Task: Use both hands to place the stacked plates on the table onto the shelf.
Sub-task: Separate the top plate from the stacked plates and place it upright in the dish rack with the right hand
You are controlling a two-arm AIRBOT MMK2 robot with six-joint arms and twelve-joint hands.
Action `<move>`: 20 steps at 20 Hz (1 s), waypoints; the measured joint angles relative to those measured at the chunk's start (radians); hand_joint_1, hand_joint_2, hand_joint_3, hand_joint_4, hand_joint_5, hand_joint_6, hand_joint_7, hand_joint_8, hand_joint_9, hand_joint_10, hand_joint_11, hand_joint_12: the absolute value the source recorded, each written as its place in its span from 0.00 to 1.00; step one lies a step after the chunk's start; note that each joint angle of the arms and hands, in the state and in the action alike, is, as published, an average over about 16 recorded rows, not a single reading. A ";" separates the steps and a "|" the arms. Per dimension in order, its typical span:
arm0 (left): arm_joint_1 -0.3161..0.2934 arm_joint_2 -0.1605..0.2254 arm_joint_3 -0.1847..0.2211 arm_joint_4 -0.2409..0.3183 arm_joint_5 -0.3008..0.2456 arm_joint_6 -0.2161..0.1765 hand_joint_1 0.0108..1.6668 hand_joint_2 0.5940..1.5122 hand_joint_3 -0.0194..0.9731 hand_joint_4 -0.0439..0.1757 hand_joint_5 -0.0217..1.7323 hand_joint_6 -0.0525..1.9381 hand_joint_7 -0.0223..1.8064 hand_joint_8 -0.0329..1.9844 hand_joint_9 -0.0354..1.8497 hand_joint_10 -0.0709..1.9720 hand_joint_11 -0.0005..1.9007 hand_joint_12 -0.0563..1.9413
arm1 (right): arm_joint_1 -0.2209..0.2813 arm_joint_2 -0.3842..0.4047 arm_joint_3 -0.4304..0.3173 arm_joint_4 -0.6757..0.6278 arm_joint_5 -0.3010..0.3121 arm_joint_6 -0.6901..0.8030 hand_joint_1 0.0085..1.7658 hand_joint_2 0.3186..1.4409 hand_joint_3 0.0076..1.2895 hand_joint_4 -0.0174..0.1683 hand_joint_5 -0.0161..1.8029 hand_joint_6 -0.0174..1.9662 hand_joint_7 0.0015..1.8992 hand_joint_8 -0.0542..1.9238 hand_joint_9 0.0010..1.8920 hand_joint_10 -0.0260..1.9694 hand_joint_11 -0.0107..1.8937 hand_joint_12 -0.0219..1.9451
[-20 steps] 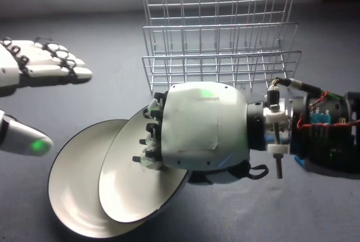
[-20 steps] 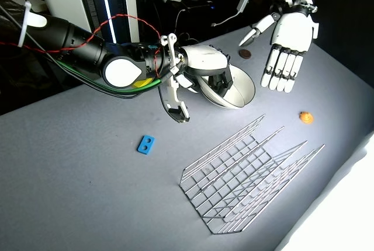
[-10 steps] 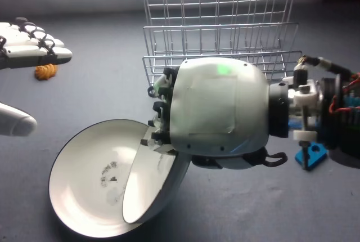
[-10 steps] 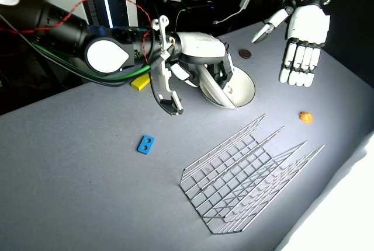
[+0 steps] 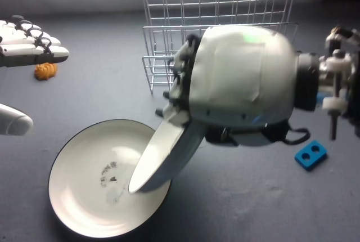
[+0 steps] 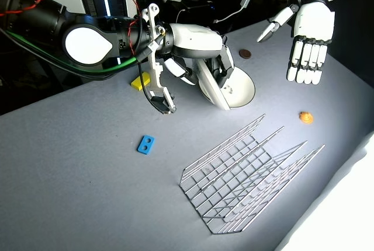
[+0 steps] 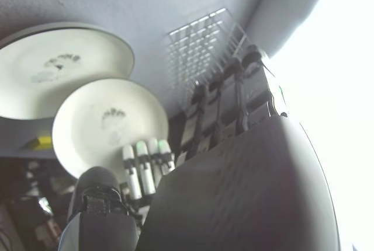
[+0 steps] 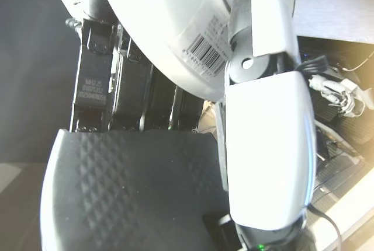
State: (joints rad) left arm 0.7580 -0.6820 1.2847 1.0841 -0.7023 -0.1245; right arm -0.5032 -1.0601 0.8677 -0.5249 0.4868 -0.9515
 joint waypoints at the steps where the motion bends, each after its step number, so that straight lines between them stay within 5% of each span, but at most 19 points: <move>1: 0.000 0.000 0.000 0.001 -0.001 0.000 0.01 0.49 0.04 0.20 0.02 0.02 0.02 0.01 0.03 0.04 0.01 0.03 | 0.010 0.011 -0.001 -0.006 -0.001 0.029 0.68 0.56 0.00 0.20 0.57 0.44 0.60 0.37 0.71 0.01 0.49 0.49; 9: -0.004 0.001 0.000 -0.008 -0.012 0.007 0.01 0.50 0.04 0.20 0.02 0.02 0.02 0.01 0.03 0.04 0.01 0.03 | 0.139 0.087 0.007 -0.108 -0.031 0.406 0.68 0.56 0.00 0.20 0.58 0.45 0.61 0.37 0.71 0.01 0.49 0.50; 20: -0.008 0.005 0.001 -0.008 -0.057 0.083 0.01 0.50 0.04 0.20 0.02 0.02 0.02 0.01 0.03 0.04 0.01 0.03 | 0.337 0.130 0.070 -0.178 -0.196 0.898 0.68 0.56 0.00 0.18 0.58 0.45 0.60 0.36 0.72 0.01 0.49 0.50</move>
State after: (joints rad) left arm 0.7498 -0.6773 1.2859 1.0757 -0.7595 -0.0418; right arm -0.1663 -0.9305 0.9382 -0.7024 0.2906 -0.0531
